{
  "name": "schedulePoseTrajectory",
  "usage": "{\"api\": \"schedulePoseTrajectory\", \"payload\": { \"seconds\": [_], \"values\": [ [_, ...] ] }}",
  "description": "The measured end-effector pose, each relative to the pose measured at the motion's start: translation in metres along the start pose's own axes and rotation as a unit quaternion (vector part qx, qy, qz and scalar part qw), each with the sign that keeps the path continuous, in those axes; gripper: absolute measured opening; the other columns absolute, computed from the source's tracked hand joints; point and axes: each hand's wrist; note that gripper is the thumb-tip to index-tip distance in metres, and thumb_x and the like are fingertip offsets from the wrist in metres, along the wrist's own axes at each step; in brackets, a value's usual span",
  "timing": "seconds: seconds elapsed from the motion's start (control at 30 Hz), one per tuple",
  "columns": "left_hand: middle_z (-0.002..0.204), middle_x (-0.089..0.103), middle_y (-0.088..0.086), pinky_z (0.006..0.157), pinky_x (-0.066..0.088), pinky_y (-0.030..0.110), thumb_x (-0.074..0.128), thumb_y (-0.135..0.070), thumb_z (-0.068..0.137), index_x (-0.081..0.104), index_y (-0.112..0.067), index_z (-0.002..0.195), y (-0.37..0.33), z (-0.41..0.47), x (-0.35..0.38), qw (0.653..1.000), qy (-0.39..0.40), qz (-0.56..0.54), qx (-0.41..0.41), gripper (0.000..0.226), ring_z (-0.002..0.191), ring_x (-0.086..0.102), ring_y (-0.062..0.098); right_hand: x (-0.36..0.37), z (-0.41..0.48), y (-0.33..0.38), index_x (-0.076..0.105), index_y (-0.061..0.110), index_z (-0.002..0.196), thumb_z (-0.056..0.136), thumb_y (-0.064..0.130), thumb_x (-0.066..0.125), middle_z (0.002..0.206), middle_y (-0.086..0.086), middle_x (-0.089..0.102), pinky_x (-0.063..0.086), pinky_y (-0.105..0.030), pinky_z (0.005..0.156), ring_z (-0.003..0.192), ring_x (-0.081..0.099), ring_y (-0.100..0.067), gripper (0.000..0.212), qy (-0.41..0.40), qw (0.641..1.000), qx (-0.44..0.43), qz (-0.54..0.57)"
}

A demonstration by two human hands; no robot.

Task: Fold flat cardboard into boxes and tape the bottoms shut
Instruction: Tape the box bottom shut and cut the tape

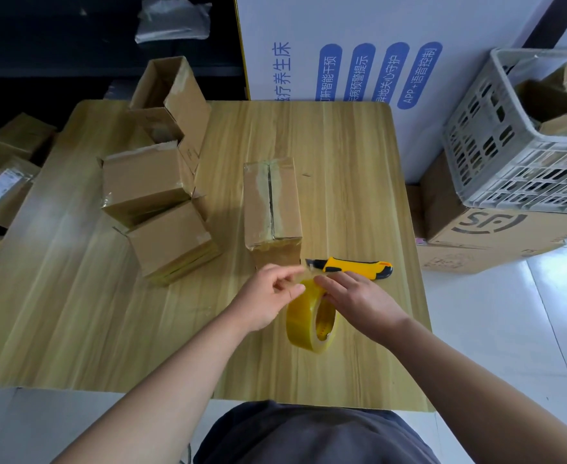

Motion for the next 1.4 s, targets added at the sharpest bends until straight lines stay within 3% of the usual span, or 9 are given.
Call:
{"api": "schedulePoseTrajectory", "payload": {
  "seconds": [0.23, 0.4, 0.5, 0.67, 0.87, 0.97, 1.07, 1.23, 1.4],
  "values": [
    [0.093, 0.065, -0.008, 0.075, 0.046, 0.013, 0.077, -0.018, 0.08, 0.076, -0.024, 0.082, -0.008, -0.003, 0.004, 0.999, -0.03, -0.013, 0.013, 0.006, 0.088, 0.06, 0.006, -0.006, -0.002, 0.004, 0.063, 0.013, 0.116, 0.096, 0.034, 0.036, 0.099, -0.003, 0.067, 0.056, -0.031, 0.071, 0.086, 0.066, -0.022, 0.04, 0.001, 1.0, -0.03, -0.007],
    [0.095, 0.06, -0.011, 0.081, 0.049, 0.02, 0.066, -0.023, 0.09, 0.068, -0.024, 0.088, -0.008, -0.006, 0.006, 0.997, -0.011, 0.062, 0.054, 0.003, 0.091, 0.058, 0.007, -0.005, -0.003, 0.006, 0.059, 0.015, 0.123, 0.098, 0.039, 0.031, 0.106, -0.003, 0.066, 0.056, -0.033, 0.077, 0.095, 0.064, -0.023, 0.045, 0.033, 0.999, 0.004, 0.025],
    [0.098, 0.062, -0.01, 0.08, 0.049, 0.02, 0.059, -0.022, 0.094, 0.065, -0.023, 0.092, -0.008, -0.006, 0.012, 0.994, -0.067, 0.062, 0.068, 0.006, 0.091, 0.059, 0.006, -0.005, 0.003, 0.007, 0.052, 0.017, 0.132, 0.101, 0.035, 0.038, 0.116, -0.004, 0.063, 0.052, -0.034, 0.084, 0.103, 0.061, -0.023, 0.038, 0.055, 0.994, 0.054, 0.082],
    [0.092, 0.065, -0.008, 0.067, 0.044, 0.017, 0.051, -0.028, 0.098, 0.06, -0.024, 0.094, -0.007, -0.004, 0.017, 0.985, -0.167, 0.049, -0.014, 0.011, 0.085, 0.06, 0.007, -0.017, 0.011, 0.011, 0.045, 0.029, 0.139, 0.099, 0.043, 0.045, 0.121, 0.002, 0.062, 0.051, -0.033, 0.09, 0.106, 0.06, -0.013, 0.043, 0.105, 0.946, 0.187, 0.242],
    [0.094, 0.058, -0.007, 0.07, 0.037, 0.027, 0.047, -0.028, 0.099, 0.057, -0.018, 0.102, 0.0, -0.007, 0.022, 0.95, -0.269, 0.042, -0.154, 0.014, 0.084, 0.053, 0.016, -0.032, 0.003, 0.02, 0.067, 0.019, 0.103, 0.08, 0.076, 0.046, 0.097, 0.005, 0.063, 0.05, -0.033, 0.081, 0.089, 0.059, -0.01, 0.065, 0.122, 0.894, 0.225, 0.368],
    [0.092, 0.058, -0.007, 0.071, 0.039, 0.028, 0.049, -0.029, 0.098, 0.059, -0.018, 0.102, -0.003, -0.009, 0.027, 0.947, -0.277, 0.028, -0.159, 0.015, 0.085, 0.055, 0.019, -0.037, 0.004, 0.024, 0.064, 0.02, 0.086, 0.081, 0.066, 0.057, 0.078, 0.002, 0.058, 0.044, -0.031, 0.067, 0.072, 0.054, -0.012, 0.047, 0.138, 0.88, 0.242, 0.386],
    [0.085, 0.066, -0.006, 0.072, 0.048, 0.032, 0.053, -0.029, 0.096, 0.059, -0.02, 0.094, -0.005, -0.012, 0.023, 0.941, -0.315, -0.021, -0.117, 0.011, 0.08, 0.062, 0.02, -0.048, 0.01, 0.016, 0.069, 0.02, 0.083, 0.072, 0.068, 0.064, 0.076, -0.004, 0.065, 0.05, -0.036, 0.069, 0.071, 0.06, -0.012, 0.049, 0.1, 0.851, 0.272, 0.438],
    [0.079, 0.067, -0.008, 0.07, 0.049, 0.031, 0.056, -0.028, 0.096, 0.061, -0.018, 0.091, -0.014, -0.016, -0.001, 0.918, -0.373, -0.112, -0.066, 0.012, 0.071, 0.061, 0.013, -0.085, 0.028, -0.01, 0.066, 0.011, 0.073, 0.065, 0.067, 0.068, 0.061, 0.001, 0.059, 0.042, -0.027, 0.051, 0.058, 0.056, -0.015, 0.057, 0.072, 0.9, 0.286, 0.32],
    [0.083, 0.067, -0.01, 0.079, 0.056, 0.043, 0.056, -0.029, 0.096, 0.059, -0.026, 0.087, -0.02, -0.001, -0.027, 0.921, -0.366, -0.125, -0.054, 0.01, 0.082, 0.065, 0.013, -0.106, 0.057, -0.028, 0.06, 0.006, 0.063, 0.069, 0.063, 0.071, 0.054, -0.002, 0.045, 0.035, -0.031, 0.05, 0.052, 0.044, -0.017, 0.058, 0.029, 0.939, 0.268, 0.213]
  ]
}}
Point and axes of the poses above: each hand's wrist, its own z-axis towards the middle knuckle, its own x-axis out of the palm, y = z × x
